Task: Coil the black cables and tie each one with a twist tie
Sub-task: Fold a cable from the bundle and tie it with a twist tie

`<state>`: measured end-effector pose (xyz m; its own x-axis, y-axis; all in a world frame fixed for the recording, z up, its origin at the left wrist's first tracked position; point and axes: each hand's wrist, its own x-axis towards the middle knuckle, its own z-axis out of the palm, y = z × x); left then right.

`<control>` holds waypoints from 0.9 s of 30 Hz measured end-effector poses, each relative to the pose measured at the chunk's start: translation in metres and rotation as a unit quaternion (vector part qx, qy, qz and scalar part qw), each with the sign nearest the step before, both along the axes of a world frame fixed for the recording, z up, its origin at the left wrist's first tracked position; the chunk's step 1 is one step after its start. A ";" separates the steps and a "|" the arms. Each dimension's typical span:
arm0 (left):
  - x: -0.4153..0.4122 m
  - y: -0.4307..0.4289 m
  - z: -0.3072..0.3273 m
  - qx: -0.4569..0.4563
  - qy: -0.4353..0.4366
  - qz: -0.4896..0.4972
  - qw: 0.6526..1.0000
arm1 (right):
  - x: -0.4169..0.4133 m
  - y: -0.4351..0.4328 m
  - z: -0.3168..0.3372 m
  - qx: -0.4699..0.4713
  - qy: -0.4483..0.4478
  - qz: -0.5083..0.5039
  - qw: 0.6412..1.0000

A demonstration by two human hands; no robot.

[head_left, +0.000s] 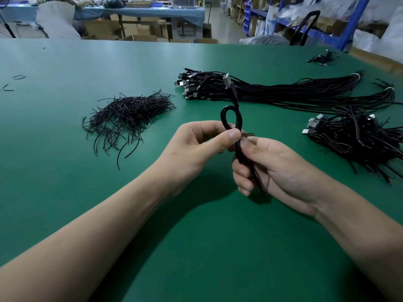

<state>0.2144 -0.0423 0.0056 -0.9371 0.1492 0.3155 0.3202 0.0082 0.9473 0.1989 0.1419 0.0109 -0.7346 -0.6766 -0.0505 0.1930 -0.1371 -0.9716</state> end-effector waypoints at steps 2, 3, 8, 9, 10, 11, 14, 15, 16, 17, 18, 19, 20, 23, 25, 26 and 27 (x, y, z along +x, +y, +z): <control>-0.001 0.001 0.001 0.000 0.002 0.021 1.000 | -0.004 0.001 0.000 0.059 0.092 -0.078 0.991; -0.002 0.001 0.001 0.002 -0.003 0.032 0.999 | -0.005 0.001 0.000 0.091 0.163 -0.124 0.975; -0.003 0.001 -0.002 0.007 -0.039 0.036 0.999 | -0.003 0.005 0.006 0.168 0.420 -0.249 0.856; -0.003 0.001 -0.003 0.010 -0.042 0.030 0.999 | -0.002 0.005 0.007 0.171 0.443 -0.251 0.844; -0.003 0.001 -0.004 0.013 -0.044 0.024 0.999 | -0.002 0.004 0.008 0.178 0.462 -0.253 0.831; -0.003 0.002 -0.005 0.015 -0.047 0.020 0.999 | -0.002 0.005 0.008 0.189 0.476 -0.259 0.819; -0.004 0.001 -0.005 -0.001 -0.040 0.021 0.999 | -0.004 0.007 0.009 0.224 0.500 -0.277 0.789; -0.005 0.001 -0.005 -0.009 -0.034 0.027 0.999 | -0.004 0.008 0.009 0.232 0.501 -0.280 0.785; -0.005 0.002 -0.005 -0.016 -0.028 0.033 0.999 | -0.004 0.008 0.009 0.236 0.496 -0.280 0.787; -0.005 0.002 -0.005 -0.023 -0.023 0.041 0.999 | -0.004 0.008 0.009 0.236 0.486 -0.275 0.795; -0.004 0.002 -0.005 -0.028 -0.020 0.047 0.998 | -0.004 0.008 0.008 0.234 0.468 -0.264 0.810; -0.004 0.002 -0.005 -0.031 -0.018 0.051 0.998 | -0.004 0.007 0.008 0.229 0.444 -0.247 0.830; -0.004 0.002 -0.005 -0.032 -0.016 0.054 0.998 | -0.005 0.007 0.009 0.218 0.413 -0.227 0.855; -0.004 0.001 -0.005 -0.028 -0.002 0.047 0.999 | -0.006 0.008 0.012 0.160 0.303 -0.194 0.919; -0.002 0.001 -0.004 -0.036 0.005 0.038 0.999 | -0.007 0.010 0.013 0.130 0.214 -0.178 0.952; -0.001 0.001 -0.003 -0.045 0.008 0.033 0.998 | -0.007 0.011 0.013 0.119 0.172 -0.165 0.964; 0.000 0.001 -0.002 -0.057 0.010 0.028 0.998 | -0.008 0.011 0.013 0.110 0.139 -0.150 0.973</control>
<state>0.2140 -0.0414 0.0033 -0.9385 0.1334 0.3183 0.3354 0.1345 0.9324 0.1909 0.1533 0.0240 -0.9032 -0.4252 0.0591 -0.0982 0.0706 -0.9927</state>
